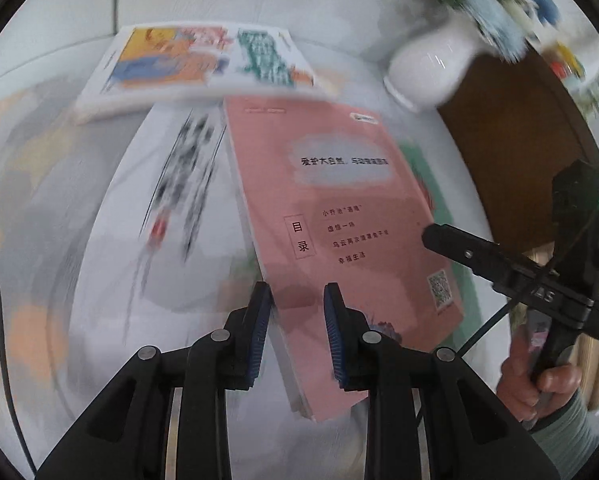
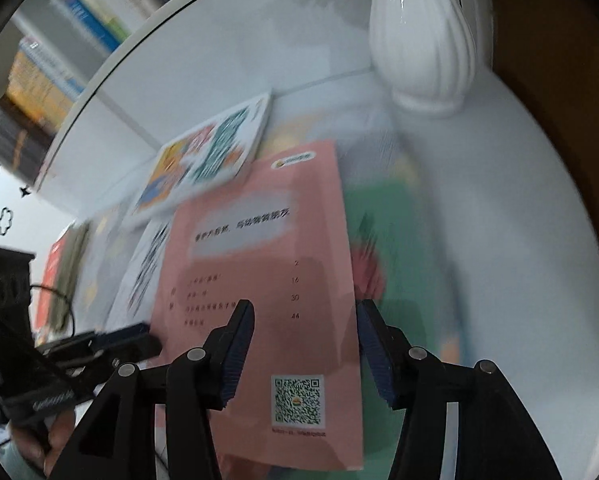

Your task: Organize books

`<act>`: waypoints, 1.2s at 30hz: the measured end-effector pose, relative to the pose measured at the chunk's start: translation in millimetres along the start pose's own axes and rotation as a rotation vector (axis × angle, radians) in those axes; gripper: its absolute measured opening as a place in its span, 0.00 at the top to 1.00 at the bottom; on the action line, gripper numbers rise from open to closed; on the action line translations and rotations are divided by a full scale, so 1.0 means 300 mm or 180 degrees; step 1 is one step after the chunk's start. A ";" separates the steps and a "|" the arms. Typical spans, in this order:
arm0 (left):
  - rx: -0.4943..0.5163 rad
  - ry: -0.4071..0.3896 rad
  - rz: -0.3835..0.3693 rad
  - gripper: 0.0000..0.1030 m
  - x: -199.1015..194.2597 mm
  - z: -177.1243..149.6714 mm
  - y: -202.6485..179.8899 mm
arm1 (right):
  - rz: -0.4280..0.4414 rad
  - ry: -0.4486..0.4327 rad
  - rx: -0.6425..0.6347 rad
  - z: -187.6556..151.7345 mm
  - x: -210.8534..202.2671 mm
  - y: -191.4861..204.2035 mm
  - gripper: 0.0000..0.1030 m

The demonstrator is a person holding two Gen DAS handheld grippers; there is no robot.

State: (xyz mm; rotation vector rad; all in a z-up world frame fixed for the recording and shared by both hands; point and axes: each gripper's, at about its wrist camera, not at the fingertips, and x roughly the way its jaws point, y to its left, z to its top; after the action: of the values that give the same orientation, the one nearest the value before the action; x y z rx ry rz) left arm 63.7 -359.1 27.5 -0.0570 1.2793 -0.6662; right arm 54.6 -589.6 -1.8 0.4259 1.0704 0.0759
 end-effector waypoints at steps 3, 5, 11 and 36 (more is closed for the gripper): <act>0.0081 0.0174 -0.0003 0.78 -0.056 -0.173 0.000 | 0.0114 0.0116 0.0017 -0.182 -0.058 0.044 0.48; 0.0071 0.0367 -0.0036 0.78 -0.075 -0.309 -0.001 | 0.0188 0.0249 0.0024 -0.328 -0.105 0.075 0.48; -0.0066 0.0592 -0.0213 0.77 -0.152 -0.620 -0.023 | 0.0343 0.0803 -0.0138 -0.685 -0.209 0.124 0.41; -0.1297 -0.0340 -0.0440 0.74 -0.442 -0.742 0.299 | 0.2310 0.0200 0.0034 -0.530 -0.451 0.296 0.30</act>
State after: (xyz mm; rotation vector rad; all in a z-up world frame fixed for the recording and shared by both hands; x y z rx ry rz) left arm -114.1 -150.6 36.8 -0.5126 1.2985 -0.5033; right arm -135.4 -496.1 79.5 0.8095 0.9325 0.7301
